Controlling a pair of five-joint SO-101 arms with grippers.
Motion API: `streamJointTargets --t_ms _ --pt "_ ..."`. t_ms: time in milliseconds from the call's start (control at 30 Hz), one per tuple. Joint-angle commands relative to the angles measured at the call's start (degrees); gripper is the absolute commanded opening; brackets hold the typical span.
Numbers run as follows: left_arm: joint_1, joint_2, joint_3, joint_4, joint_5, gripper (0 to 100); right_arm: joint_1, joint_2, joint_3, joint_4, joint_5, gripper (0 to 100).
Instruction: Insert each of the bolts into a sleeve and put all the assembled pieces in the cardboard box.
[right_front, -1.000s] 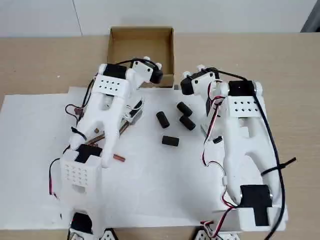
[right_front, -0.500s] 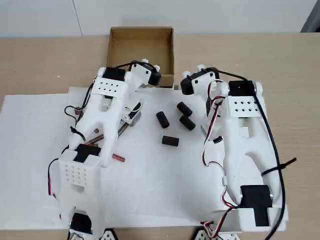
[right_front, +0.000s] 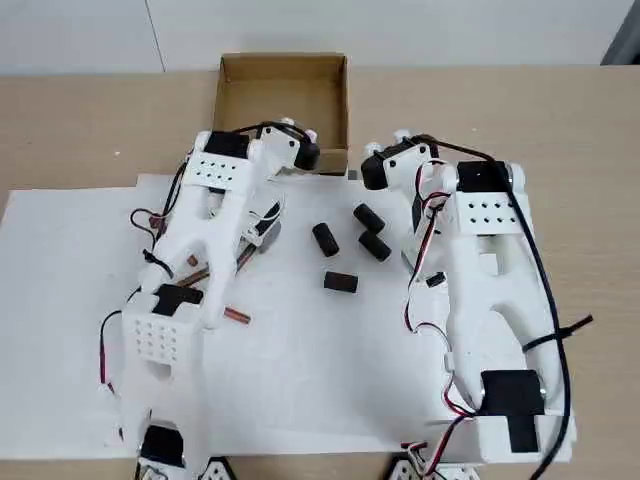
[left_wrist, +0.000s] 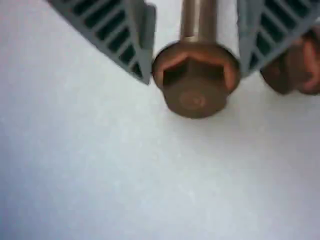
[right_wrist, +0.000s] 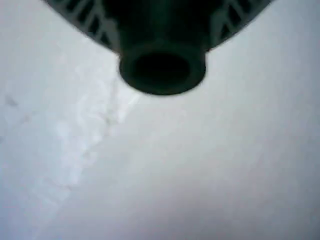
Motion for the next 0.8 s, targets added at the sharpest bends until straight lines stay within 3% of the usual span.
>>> streamJointTargets --t_ms 0,500,767 --pt "-0.79 -0.53 -4.53 3.08 0.09 10 0.31 -2.68 -0.44 -0.31 -0.09 0.8" --pt "-0.79 -10.46 6.81 2.81 -0.09 10 0.13 -2.33 -0.35 -1.54 -0.35 0.8" --pt "-0.79 -10.46 11.30 -3.78 -0.09 10 0.04 -2.51 -0.35 -1.54 -0.35 0.8"
